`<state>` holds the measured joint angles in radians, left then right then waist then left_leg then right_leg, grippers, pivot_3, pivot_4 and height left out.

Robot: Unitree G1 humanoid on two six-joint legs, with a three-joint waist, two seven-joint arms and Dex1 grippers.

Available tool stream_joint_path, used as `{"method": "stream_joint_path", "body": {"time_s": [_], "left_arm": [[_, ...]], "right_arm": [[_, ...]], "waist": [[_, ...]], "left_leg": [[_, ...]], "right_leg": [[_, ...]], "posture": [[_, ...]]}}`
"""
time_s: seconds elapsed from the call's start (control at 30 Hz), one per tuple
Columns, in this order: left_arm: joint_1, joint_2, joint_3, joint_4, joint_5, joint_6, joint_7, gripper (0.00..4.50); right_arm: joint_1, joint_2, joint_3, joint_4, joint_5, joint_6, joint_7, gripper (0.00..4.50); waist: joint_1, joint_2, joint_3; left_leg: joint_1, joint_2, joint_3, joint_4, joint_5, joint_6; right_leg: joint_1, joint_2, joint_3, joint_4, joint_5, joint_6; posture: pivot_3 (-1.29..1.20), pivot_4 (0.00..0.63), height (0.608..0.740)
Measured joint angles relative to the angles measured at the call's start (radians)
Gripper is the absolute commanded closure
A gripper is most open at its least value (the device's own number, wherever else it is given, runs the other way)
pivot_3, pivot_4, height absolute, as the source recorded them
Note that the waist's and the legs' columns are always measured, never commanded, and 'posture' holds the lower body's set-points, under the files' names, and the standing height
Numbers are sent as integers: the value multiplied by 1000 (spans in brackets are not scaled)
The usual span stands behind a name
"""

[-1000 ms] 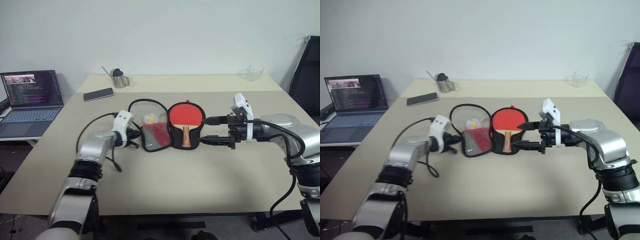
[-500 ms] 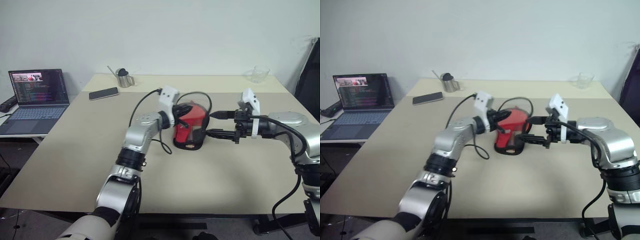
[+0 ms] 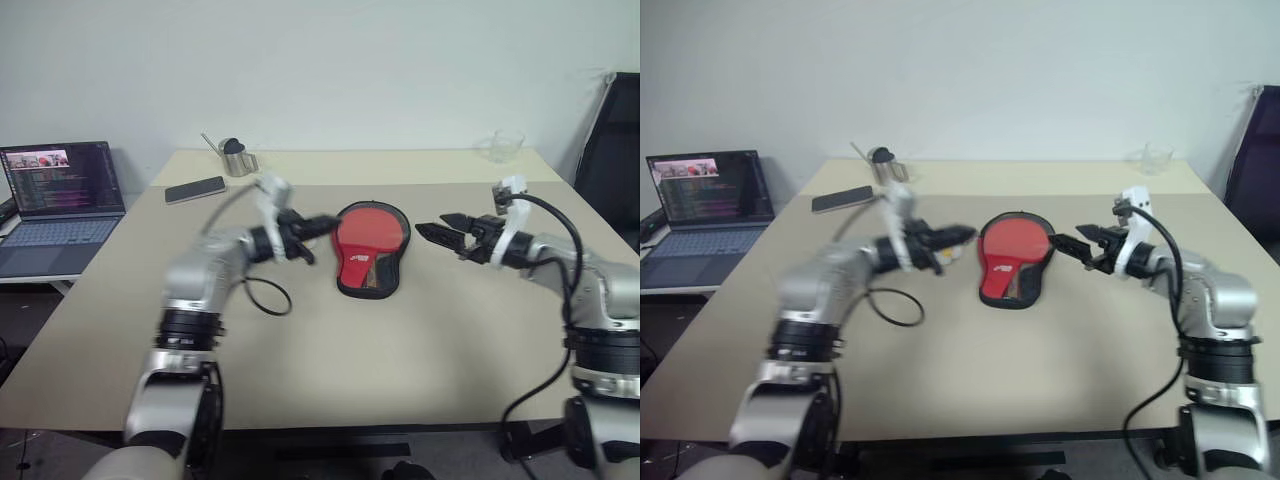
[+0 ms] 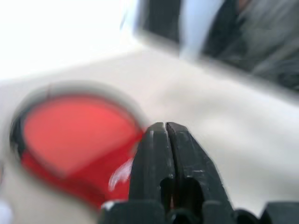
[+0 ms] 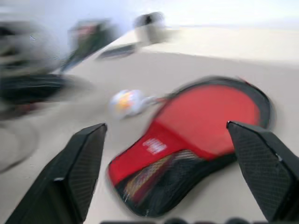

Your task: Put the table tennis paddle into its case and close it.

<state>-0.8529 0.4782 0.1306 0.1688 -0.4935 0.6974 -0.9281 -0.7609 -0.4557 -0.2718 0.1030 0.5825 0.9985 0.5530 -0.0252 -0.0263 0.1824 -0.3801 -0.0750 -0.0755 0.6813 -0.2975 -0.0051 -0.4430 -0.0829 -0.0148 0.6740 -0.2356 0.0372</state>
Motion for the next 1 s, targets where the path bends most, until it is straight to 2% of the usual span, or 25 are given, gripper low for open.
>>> {"method": "stream_joint_path", "body": {"time_s": [0.13, 0.23, 0.33, 0.57, 0.7, 1.0], "left_arm": [[147, 168, 47, -102, -50, 63, -71, 2120], [268, 236, 59, -145, -83, 114, -98, 1053], [327, 294, 93, -208, -114, 132, -114, 34], [477, 378, 113, -287, -106, 118, -103, 34], [500, 387, 107, -296, -39, 78, -38, 34], [566, 412, 130, -409, -75, 118, -15, 34]], "right_arm": [[-3, 125, -88, 96, 36, 127, -162, 0], [-4, 177, -127, 113, 64, 188, -237, 0], [-5, 202, -178, 127, 97, 239, -278, 0], [30, 239, -177, 137, 109, 281, -297, 0], [37, 250, -175, 155, 108, 279, -293, 0], [29, 336, -168, 209, 106, 213, -297, 0]], "waist": [[-5, 3, -2], [-2, 3, -1], [1, 3, -1], [-6, 3, -1], [-7, 3, -1], [-16, 2, -2]], "left_leg": [[0, 0, 0, -2, 0, 0], [-2, 0, -1, -1, 0, 0], [-1, -1, -1, -1, 0, 1], [1, 0, 0, -2, 0, 1], [2, 0, 0, -2, 0, 1], [6, 1, 2, -2, -2, 4]], "right_leg": [[0, 0, 1, -1, 0, 0], [-1, 0, 0, -1, 0, 0], [0, 0, 0, -1, 0, 0], [1, 1, 1, 0, 0, 0], [1, 1, 1, 1, 0, 0], [2, 2, 3, 3, 0, 0]], "posture": [[0, 150, 740], [0, 150, 740], [0, 150, 740], [0, 150, 740], [0, 150, 740], [0, 150, 740]]}}
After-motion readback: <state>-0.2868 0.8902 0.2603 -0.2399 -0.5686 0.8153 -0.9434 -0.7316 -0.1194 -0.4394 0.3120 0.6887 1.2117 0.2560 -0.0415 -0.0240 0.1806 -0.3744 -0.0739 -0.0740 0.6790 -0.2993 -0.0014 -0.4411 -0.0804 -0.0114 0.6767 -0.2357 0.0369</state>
